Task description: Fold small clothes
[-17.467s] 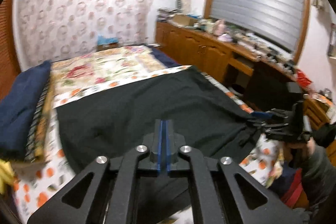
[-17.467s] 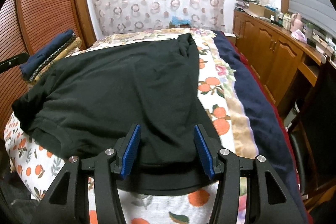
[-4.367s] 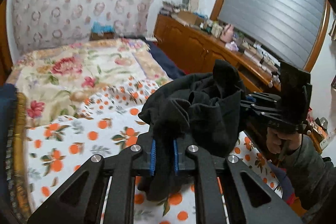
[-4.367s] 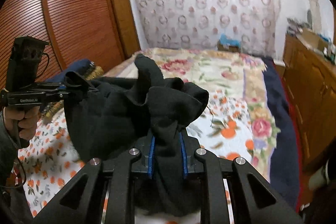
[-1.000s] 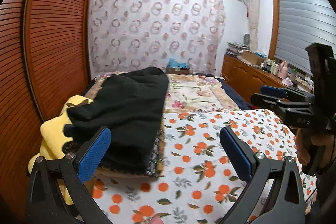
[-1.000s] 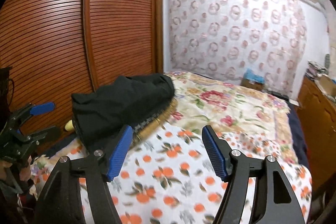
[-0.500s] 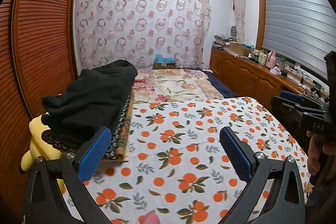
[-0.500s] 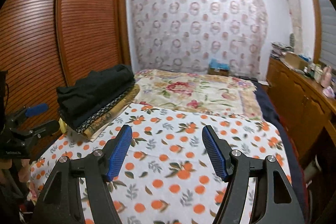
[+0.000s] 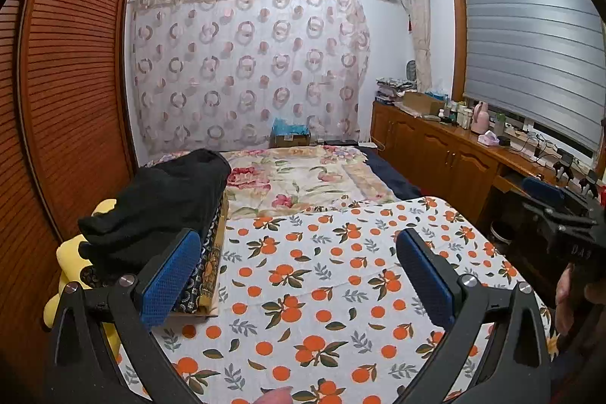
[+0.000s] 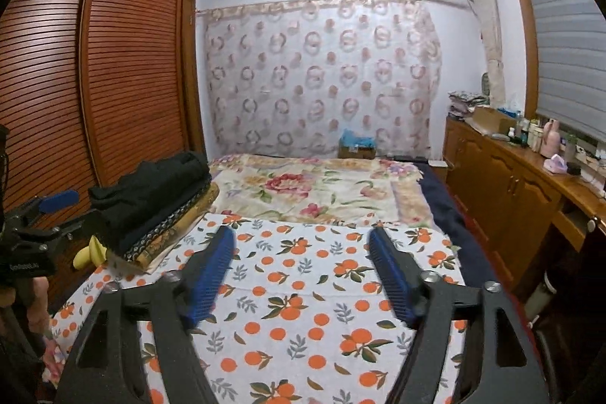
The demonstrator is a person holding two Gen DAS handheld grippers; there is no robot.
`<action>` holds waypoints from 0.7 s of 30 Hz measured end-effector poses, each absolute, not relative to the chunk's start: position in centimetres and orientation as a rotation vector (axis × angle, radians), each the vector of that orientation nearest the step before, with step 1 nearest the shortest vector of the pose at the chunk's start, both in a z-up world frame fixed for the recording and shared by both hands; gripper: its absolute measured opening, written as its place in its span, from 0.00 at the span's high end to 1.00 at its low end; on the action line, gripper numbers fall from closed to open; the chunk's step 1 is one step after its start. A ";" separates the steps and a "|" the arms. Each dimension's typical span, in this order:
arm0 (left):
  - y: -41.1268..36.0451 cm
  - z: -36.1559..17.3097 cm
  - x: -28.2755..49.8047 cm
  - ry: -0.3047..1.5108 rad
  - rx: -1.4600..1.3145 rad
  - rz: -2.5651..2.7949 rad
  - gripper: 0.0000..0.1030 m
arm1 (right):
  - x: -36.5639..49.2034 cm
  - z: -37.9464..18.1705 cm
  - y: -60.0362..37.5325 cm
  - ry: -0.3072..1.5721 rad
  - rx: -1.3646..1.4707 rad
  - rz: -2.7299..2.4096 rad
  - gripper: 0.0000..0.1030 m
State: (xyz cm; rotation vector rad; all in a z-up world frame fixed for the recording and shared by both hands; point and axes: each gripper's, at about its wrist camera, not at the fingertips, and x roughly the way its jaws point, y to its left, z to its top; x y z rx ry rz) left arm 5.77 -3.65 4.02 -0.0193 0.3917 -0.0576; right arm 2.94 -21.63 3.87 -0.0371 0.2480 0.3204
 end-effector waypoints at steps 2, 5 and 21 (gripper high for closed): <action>-3.7 4.3 5.6 0.383 -0.017 -0.058 0.00 | 2.7 3.6 -21.3 0.239 -0.037 0.309 0.19; -3.9 4.6 5.3 0.375 -0.011 -0.059 0.00 | 2.4 3.4 -20.8 0.231 -0.039 0.296 0.19; -4.2 4.6 5.4 0.380 -0.008 -0.055 0.00 | 3.1 2.4 -21.8 0.227 -0.030 0.294 0.19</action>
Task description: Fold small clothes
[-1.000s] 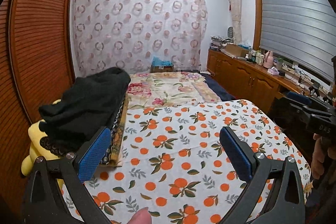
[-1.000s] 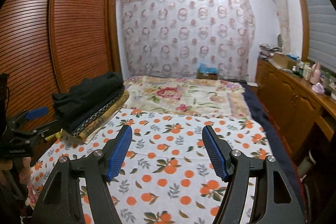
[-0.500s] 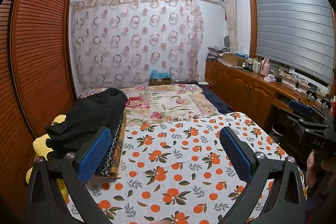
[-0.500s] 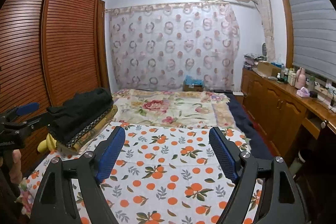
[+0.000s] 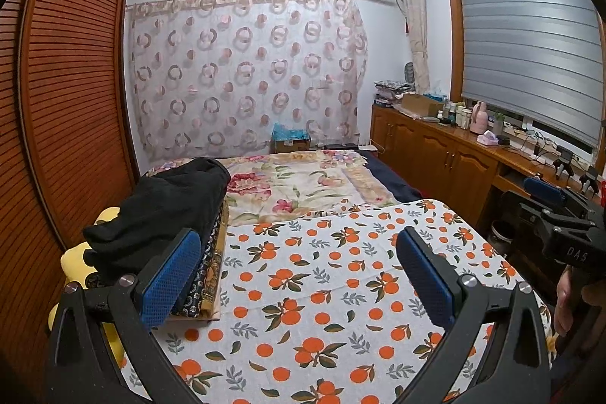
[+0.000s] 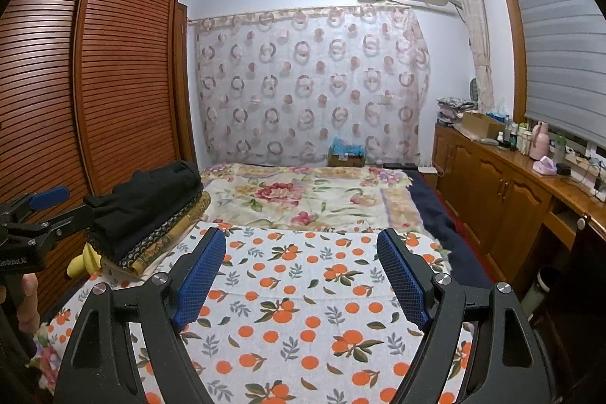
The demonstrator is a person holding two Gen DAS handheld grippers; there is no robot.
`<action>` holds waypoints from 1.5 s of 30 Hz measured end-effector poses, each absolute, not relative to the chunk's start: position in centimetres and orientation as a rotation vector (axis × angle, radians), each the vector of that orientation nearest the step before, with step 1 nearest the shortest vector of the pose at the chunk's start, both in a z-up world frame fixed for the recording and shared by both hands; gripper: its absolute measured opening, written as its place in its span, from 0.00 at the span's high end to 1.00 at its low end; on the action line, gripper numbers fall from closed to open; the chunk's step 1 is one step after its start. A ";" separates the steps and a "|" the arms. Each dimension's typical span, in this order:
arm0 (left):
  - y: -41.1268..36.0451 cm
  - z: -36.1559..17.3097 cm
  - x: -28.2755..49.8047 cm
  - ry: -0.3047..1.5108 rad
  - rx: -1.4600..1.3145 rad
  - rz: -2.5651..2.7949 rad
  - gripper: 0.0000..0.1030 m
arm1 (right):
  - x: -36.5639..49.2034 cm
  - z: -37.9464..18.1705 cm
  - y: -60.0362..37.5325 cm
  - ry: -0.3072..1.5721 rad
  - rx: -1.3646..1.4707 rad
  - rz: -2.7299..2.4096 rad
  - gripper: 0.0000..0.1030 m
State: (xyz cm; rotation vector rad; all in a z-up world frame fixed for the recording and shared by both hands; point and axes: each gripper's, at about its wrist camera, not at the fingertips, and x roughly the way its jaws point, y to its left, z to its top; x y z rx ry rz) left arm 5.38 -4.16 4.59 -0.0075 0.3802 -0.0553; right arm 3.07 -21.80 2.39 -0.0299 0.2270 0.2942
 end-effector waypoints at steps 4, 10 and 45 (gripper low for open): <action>-4.2 4.6 5.4 0.381 -0.006 -0.054 0.00 | 3.1 2.4 -22.0 0.226 -0.030 0.295 0.19; -4.1 4.5 5.4 0.381 -0.004 -0.054 0.00 | 3.2 2.2 -22.3 0.226 -0.030 0.295 0.19; -4.1 4.3 5.4 0.383 0.000 -0.053 0.00 | 3.7 1.8 -23.5 0.222 -0.041 0.299 0.19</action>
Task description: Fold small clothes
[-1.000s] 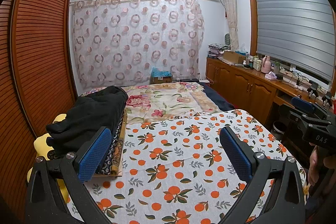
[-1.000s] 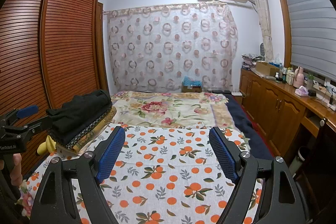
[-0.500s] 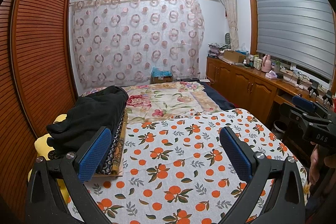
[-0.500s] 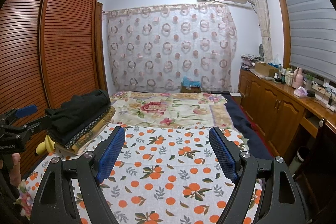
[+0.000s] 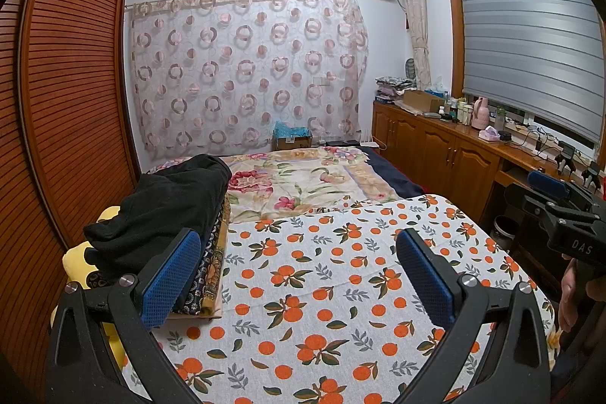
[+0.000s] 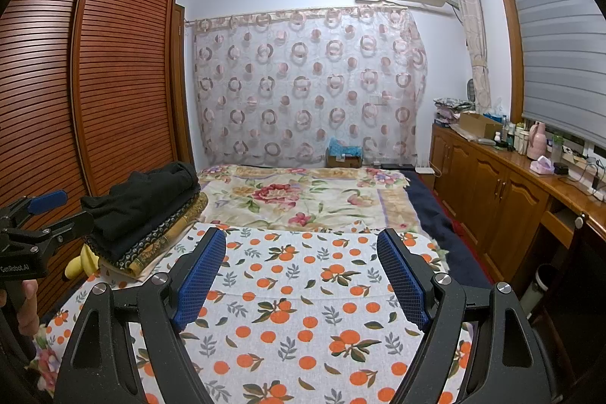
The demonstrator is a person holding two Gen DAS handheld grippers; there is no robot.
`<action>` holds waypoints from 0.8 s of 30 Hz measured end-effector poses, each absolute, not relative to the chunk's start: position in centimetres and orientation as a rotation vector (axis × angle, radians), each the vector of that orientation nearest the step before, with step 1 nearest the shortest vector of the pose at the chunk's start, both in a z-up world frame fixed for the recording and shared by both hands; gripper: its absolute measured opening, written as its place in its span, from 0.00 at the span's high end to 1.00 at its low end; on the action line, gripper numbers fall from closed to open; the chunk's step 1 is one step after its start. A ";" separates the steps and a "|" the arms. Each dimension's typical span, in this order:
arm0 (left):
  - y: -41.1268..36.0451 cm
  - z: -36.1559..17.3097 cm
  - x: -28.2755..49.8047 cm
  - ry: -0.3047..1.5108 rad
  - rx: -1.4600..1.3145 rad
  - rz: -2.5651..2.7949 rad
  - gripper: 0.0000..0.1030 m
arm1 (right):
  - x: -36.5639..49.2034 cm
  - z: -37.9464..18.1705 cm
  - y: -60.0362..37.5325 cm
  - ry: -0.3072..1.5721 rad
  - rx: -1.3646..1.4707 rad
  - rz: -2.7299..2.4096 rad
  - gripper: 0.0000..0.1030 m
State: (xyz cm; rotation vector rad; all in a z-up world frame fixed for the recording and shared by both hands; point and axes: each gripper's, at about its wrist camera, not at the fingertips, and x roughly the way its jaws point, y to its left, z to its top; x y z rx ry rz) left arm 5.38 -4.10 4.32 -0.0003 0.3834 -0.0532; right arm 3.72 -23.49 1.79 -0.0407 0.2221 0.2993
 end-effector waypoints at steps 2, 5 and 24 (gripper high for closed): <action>-4.1 4.3 5.4 0.383 -0.001 -0.054 0.00 | 3.7 1.7 -23.5 0.223 -0.040 0.301 0.19; -4.1 4.3 5.4 0.383 -0.001 -0.053 0.00 | 3.7 1.8 -23.5 0.221 -0.041 0.300 0.19; -4.0 4.1 5.4 0.386 0.000 -0.053 0.00 | 3.8 1.7 -23.6 0.223 -0.040 0.299 0.19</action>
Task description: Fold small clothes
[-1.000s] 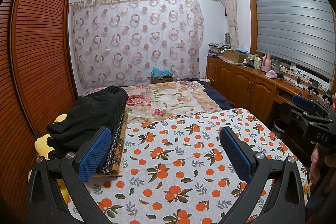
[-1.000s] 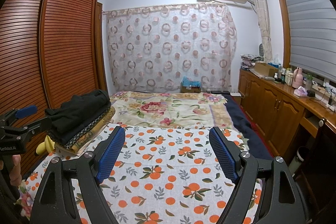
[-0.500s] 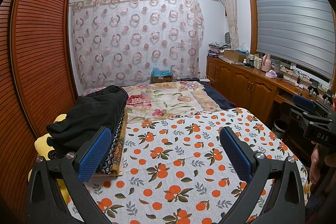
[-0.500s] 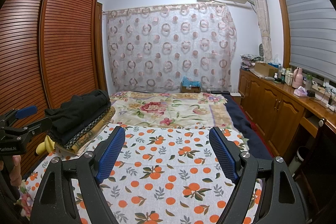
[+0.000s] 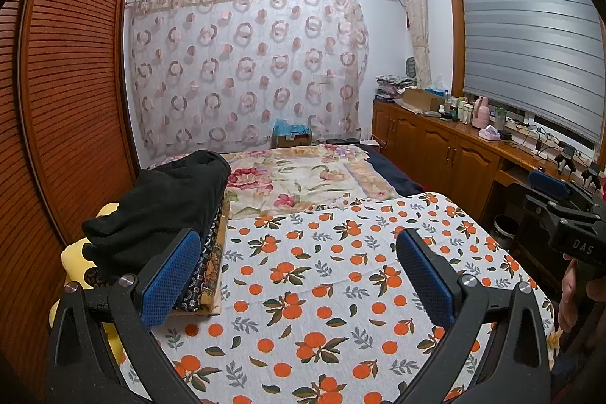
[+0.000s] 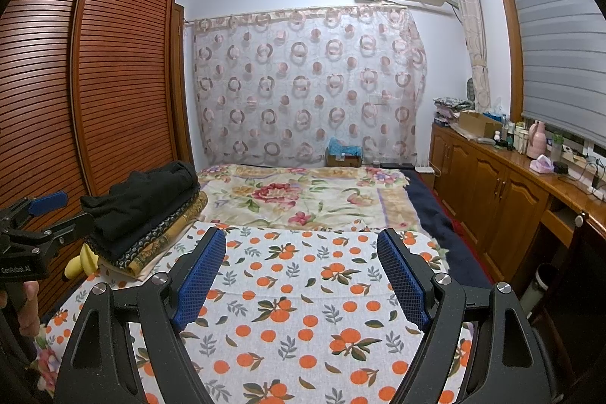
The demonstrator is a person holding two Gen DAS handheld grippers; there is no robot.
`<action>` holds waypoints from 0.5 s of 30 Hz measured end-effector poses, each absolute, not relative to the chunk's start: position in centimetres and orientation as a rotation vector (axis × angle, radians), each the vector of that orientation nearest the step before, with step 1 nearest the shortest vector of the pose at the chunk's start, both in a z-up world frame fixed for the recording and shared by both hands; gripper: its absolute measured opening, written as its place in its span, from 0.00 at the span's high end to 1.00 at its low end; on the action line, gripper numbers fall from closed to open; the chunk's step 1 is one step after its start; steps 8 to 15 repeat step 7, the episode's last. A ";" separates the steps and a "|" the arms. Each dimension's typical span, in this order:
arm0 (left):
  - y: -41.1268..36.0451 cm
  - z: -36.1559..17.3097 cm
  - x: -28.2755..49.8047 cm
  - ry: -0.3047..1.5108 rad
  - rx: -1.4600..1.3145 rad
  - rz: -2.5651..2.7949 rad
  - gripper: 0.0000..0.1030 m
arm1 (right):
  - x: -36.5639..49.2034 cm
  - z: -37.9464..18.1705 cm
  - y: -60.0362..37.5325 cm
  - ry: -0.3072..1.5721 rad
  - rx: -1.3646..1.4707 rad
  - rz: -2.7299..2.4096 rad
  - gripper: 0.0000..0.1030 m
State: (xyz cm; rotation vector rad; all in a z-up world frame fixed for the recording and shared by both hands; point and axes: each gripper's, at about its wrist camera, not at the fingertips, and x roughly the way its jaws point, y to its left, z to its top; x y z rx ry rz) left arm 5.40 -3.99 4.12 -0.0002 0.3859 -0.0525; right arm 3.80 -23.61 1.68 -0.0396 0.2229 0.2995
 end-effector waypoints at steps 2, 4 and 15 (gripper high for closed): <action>-4.0 4.1 5.4 0.386 0.000 -0.053 0.00 | 3.9 1.7 -23.7 0.223 -0.039 0.300 0.19; -4.0 4.1 5.4 0.386 0.000 -0.053 0.00 | 3.9 1.7 -23.7 0.223 -0.038 0.300 0.19; -3.9 4.1 5.4 0.386 0.001 -0.052 0.00 | 3.8 1.6 -23.7 0.224 -0.040 0.300 0.19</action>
